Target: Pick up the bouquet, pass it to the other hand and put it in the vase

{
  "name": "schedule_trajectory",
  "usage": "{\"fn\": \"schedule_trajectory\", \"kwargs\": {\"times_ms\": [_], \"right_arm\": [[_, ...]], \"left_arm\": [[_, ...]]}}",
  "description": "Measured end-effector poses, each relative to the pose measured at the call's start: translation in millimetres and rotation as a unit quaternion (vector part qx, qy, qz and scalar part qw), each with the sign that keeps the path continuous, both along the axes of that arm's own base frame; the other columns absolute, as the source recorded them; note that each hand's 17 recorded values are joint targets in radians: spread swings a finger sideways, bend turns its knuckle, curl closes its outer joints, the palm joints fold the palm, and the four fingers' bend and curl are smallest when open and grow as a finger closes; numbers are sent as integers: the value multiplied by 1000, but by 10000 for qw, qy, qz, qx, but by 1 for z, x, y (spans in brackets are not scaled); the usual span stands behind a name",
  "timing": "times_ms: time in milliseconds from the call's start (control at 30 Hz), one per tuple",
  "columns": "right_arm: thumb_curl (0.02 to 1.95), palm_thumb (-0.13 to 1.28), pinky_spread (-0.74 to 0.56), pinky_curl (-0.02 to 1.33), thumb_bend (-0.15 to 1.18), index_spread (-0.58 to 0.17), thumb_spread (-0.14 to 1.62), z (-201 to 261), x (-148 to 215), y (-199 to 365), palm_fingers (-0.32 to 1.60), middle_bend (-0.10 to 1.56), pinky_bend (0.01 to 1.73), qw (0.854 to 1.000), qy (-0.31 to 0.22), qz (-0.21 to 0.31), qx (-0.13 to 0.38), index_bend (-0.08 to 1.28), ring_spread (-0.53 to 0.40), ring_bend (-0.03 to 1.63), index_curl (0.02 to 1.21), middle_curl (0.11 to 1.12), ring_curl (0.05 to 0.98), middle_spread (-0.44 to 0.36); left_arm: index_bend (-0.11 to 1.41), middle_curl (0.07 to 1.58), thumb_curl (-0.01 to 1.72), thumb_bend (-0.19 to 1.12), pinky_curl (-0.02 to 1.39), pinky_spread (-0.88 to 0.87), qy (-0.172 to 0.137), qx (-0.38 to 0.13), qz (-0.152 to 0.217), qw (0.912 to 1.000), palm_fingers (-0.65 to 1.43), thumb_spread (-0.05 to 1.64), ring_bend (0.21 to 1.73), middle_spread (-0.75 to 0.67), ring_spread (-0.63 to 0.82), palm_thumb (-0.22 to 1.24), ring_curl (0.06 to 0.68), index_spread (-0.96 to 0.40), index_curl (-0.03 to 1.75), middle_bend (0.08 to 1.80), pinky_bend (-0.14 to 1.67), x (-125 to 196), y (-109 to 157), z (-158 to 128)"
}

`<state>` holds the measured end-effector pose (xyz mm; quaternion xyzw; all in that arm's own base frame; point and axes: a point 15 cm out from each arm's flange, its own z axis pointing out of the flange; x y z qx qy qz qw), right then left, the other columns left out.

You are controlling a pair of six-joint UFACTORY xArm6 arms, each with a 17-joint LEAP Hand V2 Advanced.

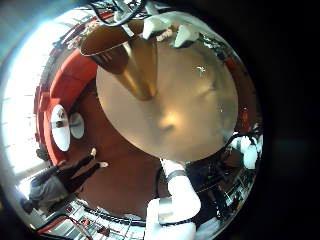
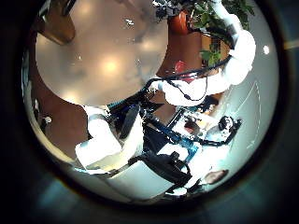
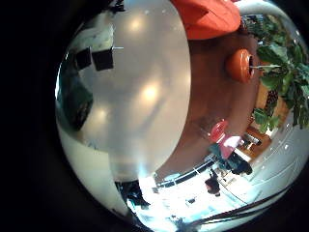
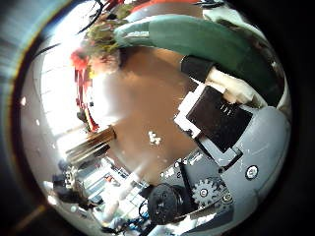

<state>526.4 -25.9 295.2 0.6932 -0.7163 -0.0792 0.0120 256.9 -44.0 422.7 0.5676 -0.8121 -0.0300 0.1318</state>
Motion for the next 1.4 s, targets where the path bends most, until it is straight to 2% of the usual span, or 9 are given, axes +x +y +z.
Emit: {"fn": "schedule_trajectory", "kwargs": {"times_ms": [167,367,567,733,900,1067,1267,1333,1400], "right_arm": [[845,1189,-182,724,78,-280,876,38,-4,28,1091,1331,1382,9949,-410,17,923,1150,-210,1449,932,890,708,-170],[924,1191,-174,761,85,-261,883,115,-11,25,1095,1349,1357,9624,-1159,-329,2436,1150,-205,1456,948,888,721,-158],[994,1183,-165,794,84,-252,881,192,-35,20,1098,1358,1333,9007,-1636,-422,4002,1150,-202,1456,958,880,726,-151],[1038,1180,-162,820,83,-247,879,243,-71,11,1100,1362,1321,8289,-1796,-133,5296,1147,-200,1456,964,874,728,-147],[1086,1174,-161,851,79,-244,880,265,-115,16,1102,1368,1304,7593,-1559,425,6304,1143,-199,1454,970,867,730,-144],[1126,1169,-161,876,75,-243,882,273,-155,37,1101,1377,1286,7071,-1226,1079,6880,1139,-199,1457,974,864,735,-143],[1171,1157,-164,904,68,-241,889,273,-191,86,1104,1379,1265,6818,-967,1647,7061,1140,-199,1459,978,858,737,-141],[1182,1155,-165,911,67,-240,890,270,-202,106,1104,1380,1261,6766,-819,1824,7087,1140,-200,1459,979,857,738,-141],[1200,1152,-166,922,66,-240,893,267,-210,122,1104,1381,1254,6713,-698,1955,7115,1140,-200,1458,980,855,738,-140]], "left_arm": [[196,318,323,-26,271,514,2,-179,126,9998,136,1054,449,397,559,330,199,70,384,193,180,4,3,-1],[197,328,319,-23,262,494,117,-768,292,9966,205,1079,459,359,531,330,200,60,393,202,175,9,-11,0],[200,342,313,-28,247,469,157,-1285,533,9902,272,1095,480,318,503,313,202,57,406,216,167,19,-18,3],[192,354,301,-29,241,451,90,-2057,682,9762,299,1109,502,288,483,263,204,59,413,224,173,33,-32,14],[192,360,293,-29,239,439,-101,-3256,848,9417,314,1112,514,280,468,220,202,64,417,228,179,54,-49,41],[162,361,293,-28,254,405,-332,-4478,936,8886,330,1092,540,279,459,200,203,81,404,217,215,76,-66,82],[145,371,302,-25,281,393,-245,-5713,910,8153,279,1051,567,293,453,191,207,121,367,226,250,87,-76,131],[143,373,304,-27,289,403,-70,-5988,834,7965,247,1041,576,307,462,190,208,136,355,223,259,85,-77,142],[145,371,309,-25,294,419,51,-6135,792,7857,216,1029,581,320,470,197,207,154,344,217,267,84,-78,146]]}}
